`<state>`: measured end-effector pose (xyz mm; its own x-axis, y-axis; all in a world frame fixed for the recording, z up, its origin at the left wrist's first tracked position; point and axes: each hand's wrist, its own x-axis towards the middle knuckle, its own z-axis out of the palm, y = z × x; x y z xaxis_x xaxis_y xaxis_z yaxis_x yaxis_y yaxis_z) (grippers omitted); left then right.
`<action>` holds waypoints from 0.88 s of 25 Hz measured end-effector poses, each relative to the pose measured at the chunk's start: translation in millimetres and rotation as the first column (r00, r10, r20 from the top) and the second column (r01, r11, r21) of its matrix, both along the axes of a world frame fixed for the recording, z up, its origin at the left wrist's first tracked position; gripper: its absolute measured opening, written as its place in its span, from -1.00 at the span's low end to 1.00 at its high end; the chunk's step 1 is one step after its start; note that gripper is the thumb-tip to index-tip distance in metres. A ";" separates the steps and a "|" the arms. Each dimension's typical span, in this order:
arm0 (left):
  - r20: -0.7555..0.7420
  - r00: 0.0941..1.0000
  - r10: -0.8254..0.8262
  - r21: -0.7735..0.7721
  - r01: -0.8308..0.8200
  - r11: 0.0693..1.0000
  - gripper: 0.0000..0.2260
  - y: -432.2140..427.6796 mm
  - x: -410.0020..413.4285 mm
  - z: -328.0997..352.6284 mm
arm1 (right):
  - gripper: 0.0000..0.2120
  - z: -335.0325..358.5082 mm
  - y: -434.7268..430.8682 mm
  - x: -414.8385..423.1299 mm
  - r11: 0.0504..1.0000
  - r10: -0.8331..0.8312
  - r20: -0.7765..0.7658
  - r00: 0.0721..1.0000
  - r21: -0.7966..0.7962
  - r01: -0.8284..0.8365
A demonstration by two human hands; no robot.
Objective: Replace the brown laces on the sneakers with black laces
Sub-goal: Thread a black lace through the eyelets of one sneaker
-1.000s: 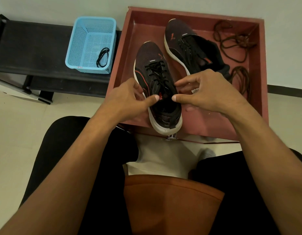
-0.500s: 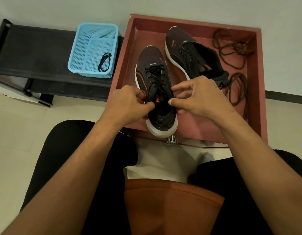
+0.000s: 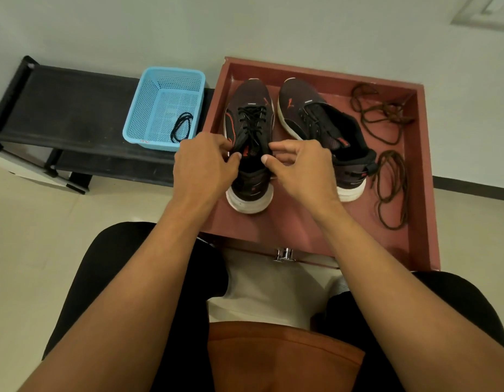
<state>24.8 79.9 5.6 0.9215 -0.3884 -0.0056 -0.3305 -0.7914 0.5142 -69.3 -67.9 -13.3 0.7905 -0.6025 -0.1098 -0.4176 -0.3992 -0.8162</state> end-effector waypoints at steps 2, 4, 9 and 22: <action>-0.032 0.998 0.052 -0.043 -0.053 0.998 -0.80 -0.9 5.9 2.2 | -0.66 -2.7 6.1 6.2 0.999 -0.030 0.036 0.999 0.015 0.030; -0.044 0.994 0.097 -0.064 -0.100 0.993 -0.78 -1.9 8.3 3.6 | -0.66 -3.4 9.4 12.9 0.998 -0.046 0.061 0.997 0.044 0.043; -0.077 0.993 0.086 -0.121 -0.095 0.988 -0.76 -4.4 7.9 9.6 | -0.67 -2.3 12.5 25.7 0.996 -0.083 0.065 0.994 0.022 0.081; -0.117 0.990 0.080 -0.159 -0.098 0.982 -0.65 -5.8 4.1 7.8 | -0.62 -5.1 14.6 33.8 1.000 0.028 0.048 0.998 -0.005 -0.028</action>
<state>28.9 74.1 13.4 0.9496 -0.3091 -0.0516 -0.1970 -0.7169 0.6687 -35.5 -53.4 -18.4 0.8115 -0.5803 -0.0687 -0.3667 -0.4141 -0.8331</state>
